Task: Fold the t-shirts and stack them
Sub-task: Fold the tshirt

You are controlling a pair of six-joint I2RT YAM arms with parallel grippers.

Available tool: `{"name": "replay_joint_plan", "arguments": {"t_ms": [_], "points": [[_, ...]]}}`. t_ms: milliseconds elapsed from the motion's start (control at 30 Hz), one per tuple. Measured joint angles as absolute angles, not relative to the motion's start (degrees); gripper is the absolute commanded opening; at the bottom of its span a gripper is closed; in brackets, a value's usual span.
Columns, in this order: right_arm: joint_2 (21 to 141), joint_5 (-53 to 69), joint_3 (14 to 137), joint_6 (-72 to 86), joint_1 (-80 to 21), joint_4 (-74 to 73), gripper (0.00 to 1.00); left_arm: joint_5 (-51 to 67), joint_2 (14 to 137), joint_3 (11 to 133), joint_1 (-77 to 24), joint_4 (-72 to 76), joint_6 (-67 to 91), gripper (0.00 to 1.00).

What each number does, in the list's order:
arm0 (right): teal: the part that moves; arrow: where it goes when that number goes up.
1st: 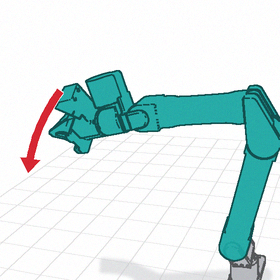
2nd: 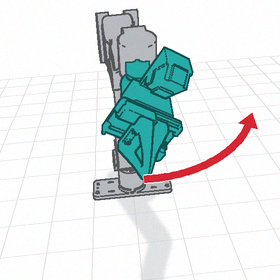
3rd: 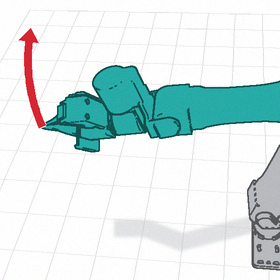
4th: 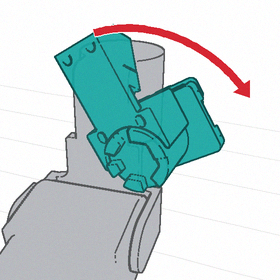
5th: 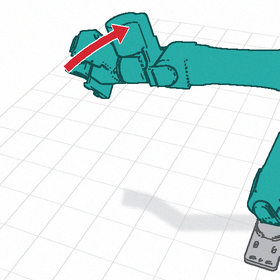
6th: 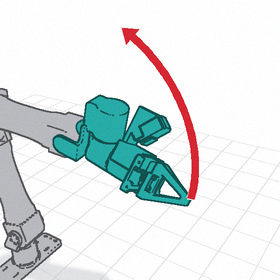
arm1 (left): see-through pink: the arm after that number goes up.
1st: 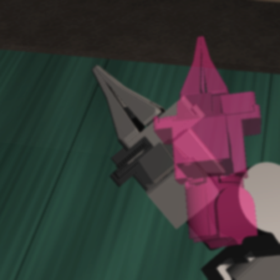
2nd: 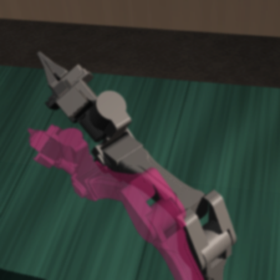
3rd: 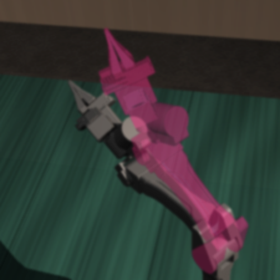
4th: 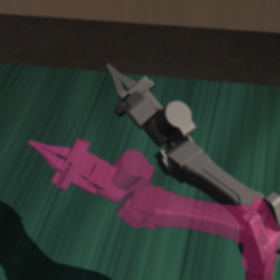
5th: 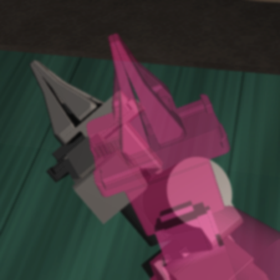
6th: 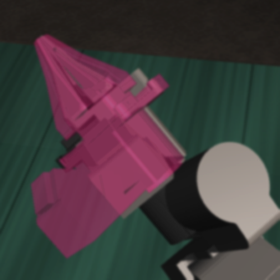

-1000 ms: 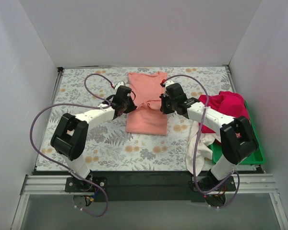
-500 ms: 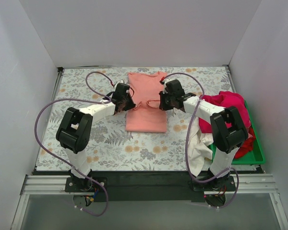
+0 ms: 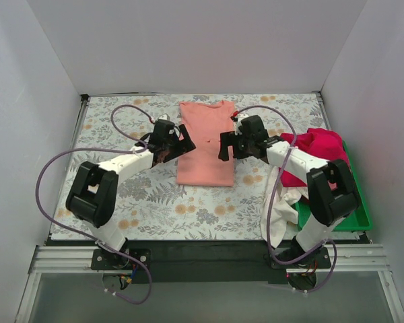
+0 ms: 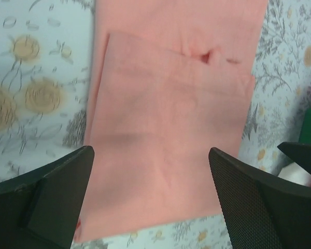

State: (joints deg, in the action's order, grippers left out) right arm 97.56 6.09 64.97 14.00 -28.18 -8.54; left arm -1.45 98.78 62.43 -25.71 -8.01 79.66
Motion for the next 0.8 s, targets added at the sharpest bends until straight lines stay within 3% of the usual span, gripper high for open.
{"name": "replay_joint_plan", "arguments": {"t_ms": [267,367,467,500,533,800], "points": [[84.8,10.8,47.7,17.0,-28.9,-5.7,0.98,3.4,83.4,43.4,-25.8,-6.1,84.6,0.92],[83.2,12.4,42.5,18.5,-29.1,-4.9,0.96,4.6,82.0,38.7,-26.0,-5.5,86.3,0.78],[83.1,13.7,40.2,19.9,-29.3,-4.1,0.87,5.0,82.0,36.0,-26.0,-5.4,87.9,0.63],[83.1,13.9,39.8,20.4,-29.3,-3.7,0.78,5.0,81.9,35.9,-26.0,-5.4,88.1,0.58],[83.1,14.2,39.6,20.8,-29.3,-3.0,0.75,4.9,82.0,35.9,-26.0,-5.3,88.4,0.47],[84.8,15.0,39.5,23.0,-29.3,0.3,0.59,4.3,84.8,35.9,-26.0,-4.4,89.6,0.24]]}}
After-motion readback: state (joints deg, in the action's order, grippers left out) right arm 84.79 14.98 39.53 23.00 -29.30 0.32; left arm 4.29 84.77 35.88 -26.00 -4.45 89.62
